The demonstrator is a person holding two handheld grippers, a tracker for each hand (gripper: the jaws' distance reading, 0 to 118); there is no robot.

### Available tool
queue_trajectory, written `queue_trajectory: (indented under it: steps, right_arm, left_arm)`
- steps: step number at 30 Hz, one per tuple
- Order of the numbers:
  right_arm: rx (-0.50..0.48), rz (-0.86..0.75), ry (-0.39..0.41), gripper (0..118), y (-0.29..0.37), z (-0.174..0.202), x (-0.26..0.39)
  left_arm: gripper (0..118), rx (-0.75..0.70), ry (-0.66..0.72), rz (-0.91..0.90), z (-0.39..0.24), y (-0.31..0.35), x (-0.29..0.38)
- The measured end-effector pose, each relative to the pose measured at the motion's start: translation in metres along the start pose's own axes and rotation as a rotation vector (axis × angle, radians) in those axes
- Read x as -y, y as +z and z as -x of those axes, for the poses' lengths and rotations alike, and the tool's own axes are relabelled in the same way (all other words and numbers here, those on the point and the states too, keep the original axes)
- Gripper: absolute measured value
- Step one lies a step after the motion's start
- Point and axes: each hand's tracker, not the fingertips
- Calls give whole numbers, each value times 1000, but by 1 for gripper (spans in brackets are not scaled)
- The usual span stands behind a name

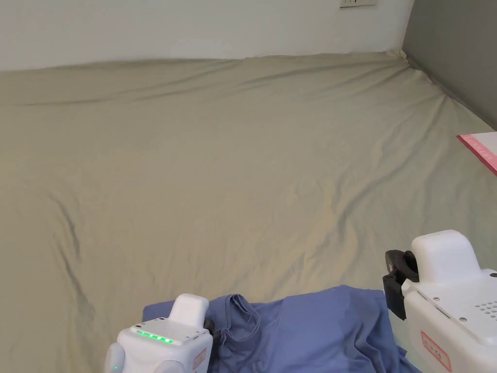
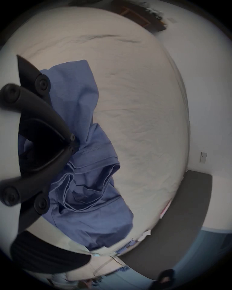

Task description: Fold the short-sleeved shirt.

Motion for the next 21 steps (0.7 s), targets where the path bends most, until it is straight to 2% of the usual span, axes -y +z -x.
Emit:
queue_trajectory:
  steps: [3, 8, 12, 16, 19, 21]
  right_arm:
    - [5, 5, -11, 2, -1, -6, 2]
    - [3, 24, -38, 2, -10, -9, 6]
    - [-2, 34, -39, 2, -9, -9, 8]
    - [-7, 35, -36, 2, -9, -8, 8]
    - [-6, 37, -40, 2, -11, -8, 7]
    - [-8, 36, -43, 2, -12, -8, 7]
  left_arm:
    - [0, -10, -68, -13, -17, 7, 0]
    - [0, 103, -169, 18, -63, 3, 6]
    - [0, 113, -53, 5, -66, -5, 5]
    - [0, 264, 104, 16, -47, 0, 1]
    - [0, 326, 40, -5, -57, 3, 7]
    - [0, 439, 59, 11, -59, 5, 6]
